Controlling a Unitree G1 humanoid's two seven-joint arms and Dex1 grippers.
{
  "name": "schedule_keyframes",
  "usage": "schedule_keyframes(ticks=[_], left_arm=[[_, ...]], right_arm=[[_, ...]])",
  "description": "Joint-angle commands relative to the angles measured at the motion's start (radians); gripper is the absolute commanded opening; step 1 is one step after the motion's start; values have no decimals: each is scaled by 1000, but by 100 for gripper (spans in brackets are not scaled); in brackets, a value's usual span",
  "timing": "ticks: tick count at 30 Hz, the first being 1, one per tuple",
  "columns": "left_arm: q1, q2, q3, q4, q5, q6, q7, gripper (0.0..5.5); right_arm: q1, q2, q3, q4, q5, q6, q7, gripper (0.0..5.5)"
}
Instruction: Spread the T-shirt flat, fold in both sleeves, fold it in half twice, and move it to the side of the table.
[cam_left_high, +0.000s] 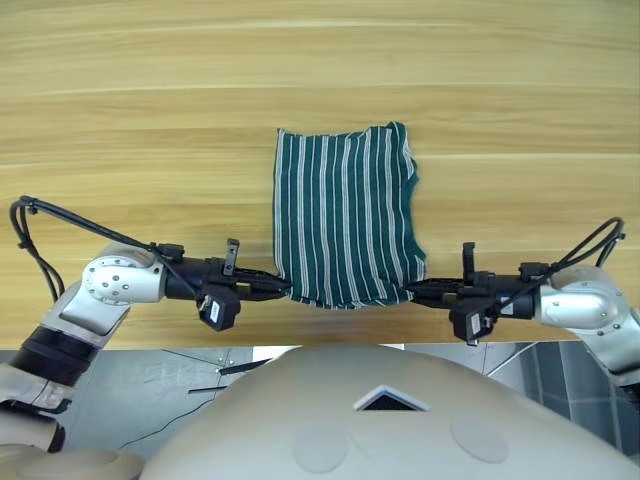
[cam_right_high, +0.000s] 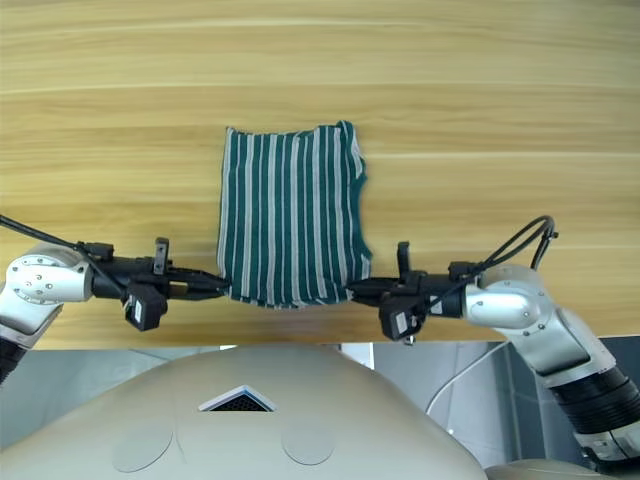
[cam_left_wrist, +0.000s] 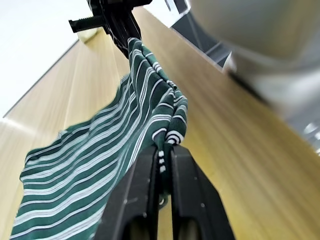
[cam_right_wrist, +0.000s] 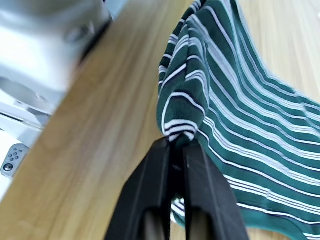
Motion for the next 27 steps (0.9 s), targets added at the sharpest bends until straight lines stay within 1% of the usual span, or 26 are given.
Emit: schedule_keyframes(ticks=[1, 4, 7, 13, 17, 20, 26, 27], left_arm=[[57, 57, 19, -51, -54, -23, -25, 15], [99, 96, 28, -105, -116, -40, -43, 15], [92, 85, 50, -81, -128, -32, -43, 15], [-31, -36, 138, 72, -124, 29, 27, 15], [-155, -154, 188, 135, -105, 103, 111, 15], [-247, -231, 195, 214, -22, 116, 160, 15], [-395, -343, 193, 362, 96, 108, 226, 15], [-436, -365, 185, 420, 144, 100, 247, 15]], right_arm=[[78, -53, -64, -59, 81, -76, 22, 11], [135, -88, -122, -99, 161, -128, 40, 11], [139, -89, -169, -95, 192, -130, 41, 11], [-49, 17, -167, -26, 179, 14, -16, 11], [-177, 97, -167, 19, 163, 132, -66, 11], [-260, 150, -151, 66, 95, 198, -108, 11], [-420, 270, -65, 228, -150, 288, -221, 11], [-445, 291, -46, 260, -194, 295, -240, 11]])
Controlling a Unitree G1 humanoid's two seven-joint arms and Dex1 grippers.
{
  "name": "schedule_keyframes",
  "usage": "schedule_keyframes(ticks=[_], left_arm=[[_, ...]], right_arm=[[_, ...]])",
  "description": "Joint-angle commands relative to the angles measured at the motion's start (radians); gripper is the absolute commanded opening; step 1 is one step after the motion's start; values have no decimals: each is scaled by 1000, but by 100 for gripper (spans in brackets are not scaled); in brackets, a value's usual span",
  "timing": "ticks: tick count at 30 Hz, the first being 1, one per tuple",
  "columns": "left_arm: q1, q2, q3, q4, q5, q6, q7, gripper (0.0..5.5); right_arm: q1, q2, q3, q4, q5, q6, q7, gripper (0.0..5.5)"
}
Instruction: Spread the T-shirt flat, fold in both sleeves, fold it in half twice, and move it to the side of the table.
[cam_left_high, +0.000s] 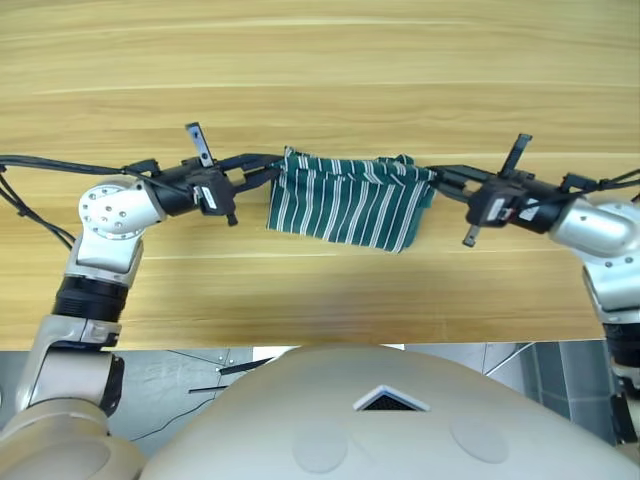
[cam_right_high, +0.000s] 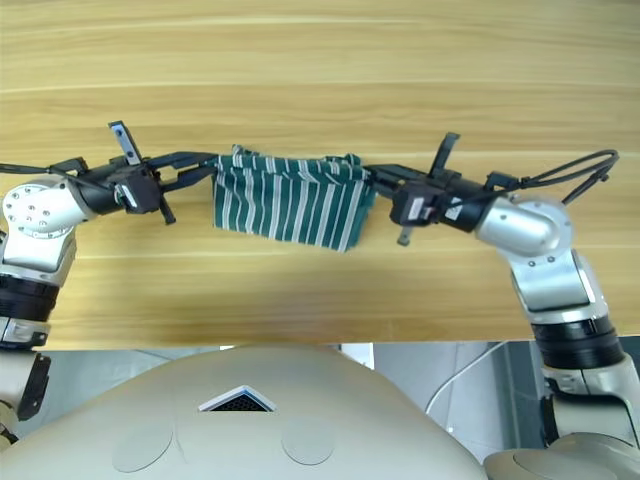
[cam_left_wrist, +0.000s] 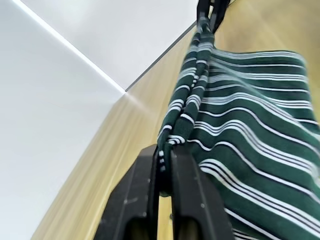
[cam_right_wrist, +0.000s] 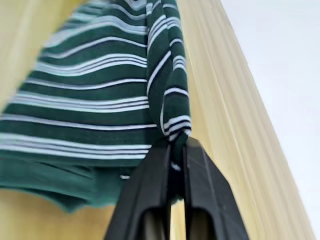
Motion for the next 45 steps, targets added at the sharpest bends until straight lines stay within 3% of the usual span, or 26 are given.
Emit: schedule_keyframes(ticks=[1, 7, 11, 18, 22, 27, 38, 45], left_arm=[[-130, -59, -10, 153, 125, -22, 65, 15], [-376, -159, -84, 634, 358, -68, 215, 15], [-485, -221, -154, 881, 495, -56, 342, 15], [-575, -323, -207, 1069, 599, 29, 519, 15], [-569, -349, -185, 1106, 569, 60, 459, 15], [-566, -366, -140, 1123, 512, 106, 355, 101], [-600, -385, 62, 1137, 314, 284, 209, 260], [-642, -401, 327, 1129, 55, 448, -59, 262]], right_arm=[[-81, 57, 52, 96, -131, 36, -59, 10], [-211, 156, 156, 324, -355, 62, -192, 10], [-236, 204, 205, 397, -398, 48, -218, 10], [-252, 233, 237, 471, -434, 53, -242, 10], [-256, 262, 220, 516, -401, 87, -258, 10], [-308, 337, 112, 674, -215, 113, -245, 106], [-459, 452, -151, 1056, 210, 102, -17, 296], [-558, 475, -257, 1251, 297, 108, 47, 426]])
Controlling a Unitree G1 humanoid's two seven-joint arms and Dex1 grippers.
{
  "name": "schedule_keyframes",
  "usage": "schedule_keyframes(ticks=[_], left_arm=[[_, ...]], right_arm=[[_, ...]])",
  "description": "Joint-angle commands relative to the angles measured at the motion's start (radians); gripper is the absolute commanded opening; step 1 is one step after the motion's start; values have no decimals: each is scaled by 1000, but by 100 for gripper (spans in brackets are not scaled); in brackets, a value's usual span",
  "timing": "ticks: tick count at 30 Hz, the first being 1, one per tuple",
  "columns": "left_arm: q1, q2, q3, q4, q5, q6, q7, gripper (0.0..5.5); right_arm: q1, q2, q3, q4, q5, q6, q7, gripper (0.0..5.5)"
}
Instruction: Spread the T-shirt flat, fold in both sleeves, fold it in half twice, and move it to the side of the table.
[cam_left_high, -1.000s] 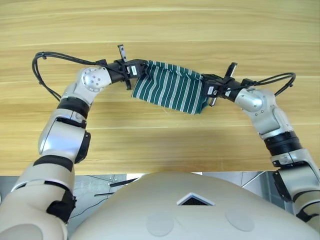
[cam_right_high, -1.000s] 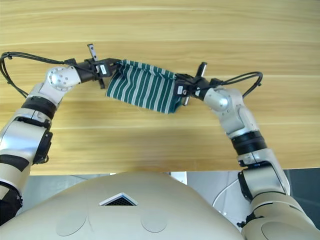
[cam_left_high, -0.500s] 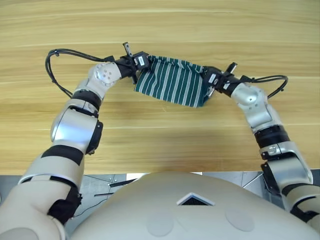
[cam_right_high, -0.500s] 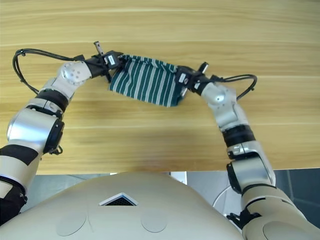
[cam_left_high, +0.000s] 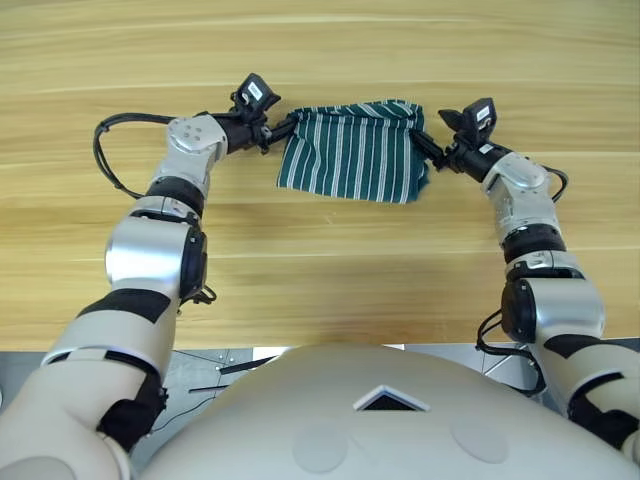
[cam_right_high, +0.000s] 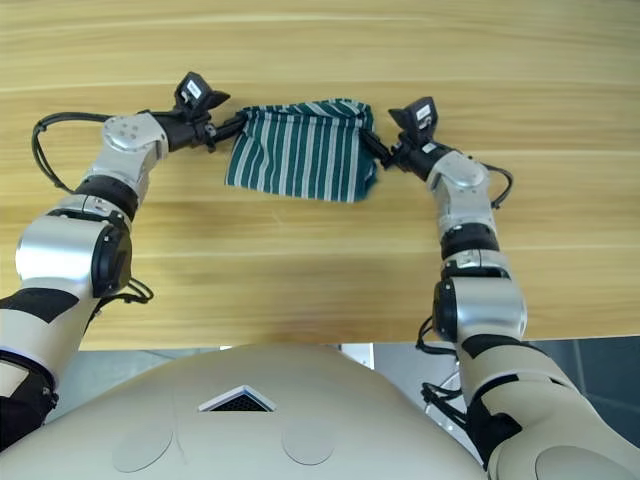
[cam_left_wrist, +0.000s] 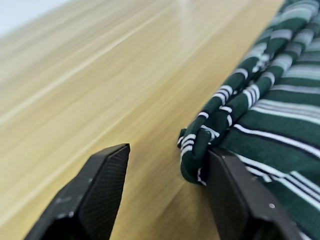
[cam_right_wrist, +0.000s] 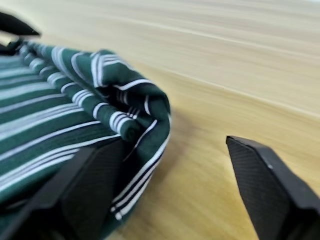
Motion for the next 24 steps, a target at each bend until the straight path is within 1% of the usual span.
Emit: schedule_keyframes(ticks=[1, 2, 4, 6, 8, 11, 12, 14, 15, 17, 18, 20, 24], left_arm=[[-40, -7, 164, 8, -155, 126, -122, 262], [-46, -6, 198, 6, -185, 152, -139, 262], [-67, -3, 301, 4, -285, 238, -180, 262], [-80, -4, 382, 1, -364, 301, -217, 262], [-90, -8, 438, -1, -411, 338, -194, 262], [-92, -16, 466, -5, -424, 336, -144, 262], [-91, -15, 488, -8, -444, 337, -157, 262], [-79, -7, 539, -20, -496, 337, -235, 235], [-68, -2, 561, -28, -524, 337, -294, 208], [-38, 2, 579, -42, -546, 312, -388, 175], [-16, 3, 573, -51, -543, 285, -443, 165], [20, 1, 555, -68, -528, 225, -524, 128], [64, -5, 519, -112, -513, 105, -675, 60]], right_arm=[[-48, 11, -44, 85, 26, 8, 25, 441], [-53, 13, -50, 98, 26, 6, 31, 460], [-59, 12, -68, 119, 37, 3, 48, 494], [-52, 13, -90, 122, 62, -1, 97, 530], [-45, 14, -116, 120, 83, -12, 134, 536], [-40, 12, -146, 116, 103, -30, 159, 536], [-38, 10, -166, 108, 120, -45, 171, 536], [-37, 0, -237, 90, 186, -66, 200, 540], [-36, -8, -276, 76, 228, -67, 230, 540], [-21, -19, -322, 36, 287, -74, 298, 540], [-5, -19, -323, 3, 295, -93, 329, 540], [18, -8, -312, -51, 287, -129, 354, 540], [29, 26, -253, -125, 208, -198, 293, 467]])
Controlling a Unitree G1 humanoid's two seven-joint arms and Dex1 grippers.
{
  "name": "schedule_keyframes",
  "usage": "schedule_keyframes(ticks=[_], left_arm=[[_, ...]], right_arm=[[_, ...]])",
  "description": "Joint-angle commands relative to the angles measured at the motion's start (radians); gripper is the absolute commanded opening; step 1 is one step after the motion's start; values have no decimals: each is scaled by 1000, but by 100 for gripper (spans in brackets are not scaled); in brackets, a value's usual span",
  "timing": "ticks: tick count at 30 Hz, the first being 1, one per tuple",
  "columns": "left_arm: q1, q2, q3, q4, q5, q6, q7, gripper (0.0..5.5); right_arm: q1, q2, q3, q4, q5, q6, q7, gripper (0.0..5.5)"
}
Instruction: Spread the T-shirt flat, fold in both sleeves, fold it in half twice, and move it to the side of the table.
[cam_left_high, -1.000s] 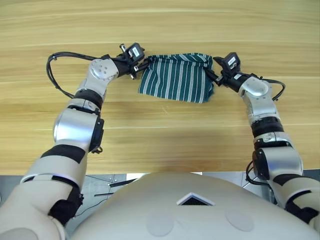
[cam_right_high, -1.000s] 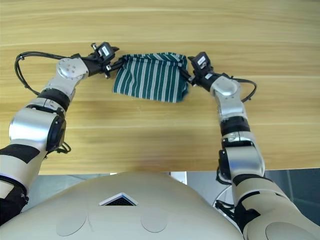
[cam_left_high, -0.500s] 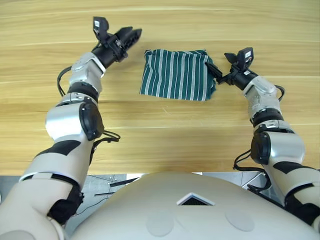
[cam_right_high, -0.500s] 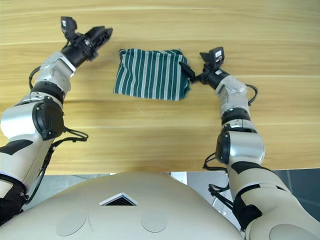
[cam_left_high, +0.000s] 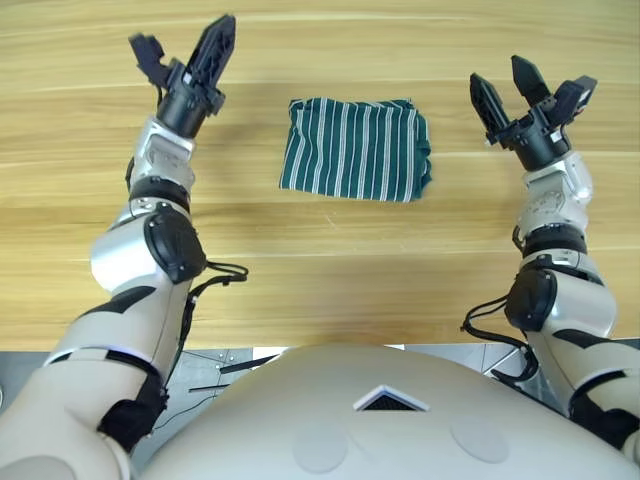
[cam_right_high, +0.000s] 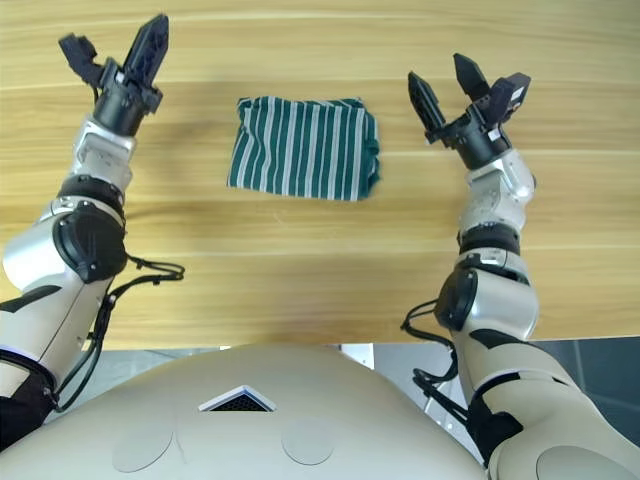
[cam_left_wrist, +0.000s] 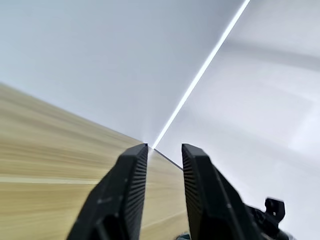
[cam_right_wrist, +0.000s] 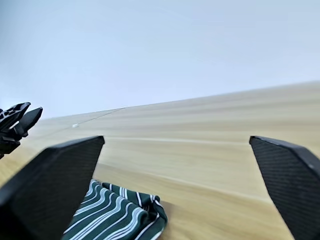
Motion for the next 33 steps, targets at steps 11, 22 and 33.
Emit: schedule_keyframes(ticks=[11, 22, 33], left_arm=[[132, -8, -356, -88, 385, -645, 104, 0], [90, 137, -704, -156, 866, -849, 591, 0], [6, 222, -1077, -198, 1310, -720, 913, 0]], right_arm=[[-14, 82, 343, -140, -478, -242, -426, 257], [-22, 123, 498, -157, -605, -260, -550, 89], [-58, 231, 651, -139, -710, -228, -613, 4]])
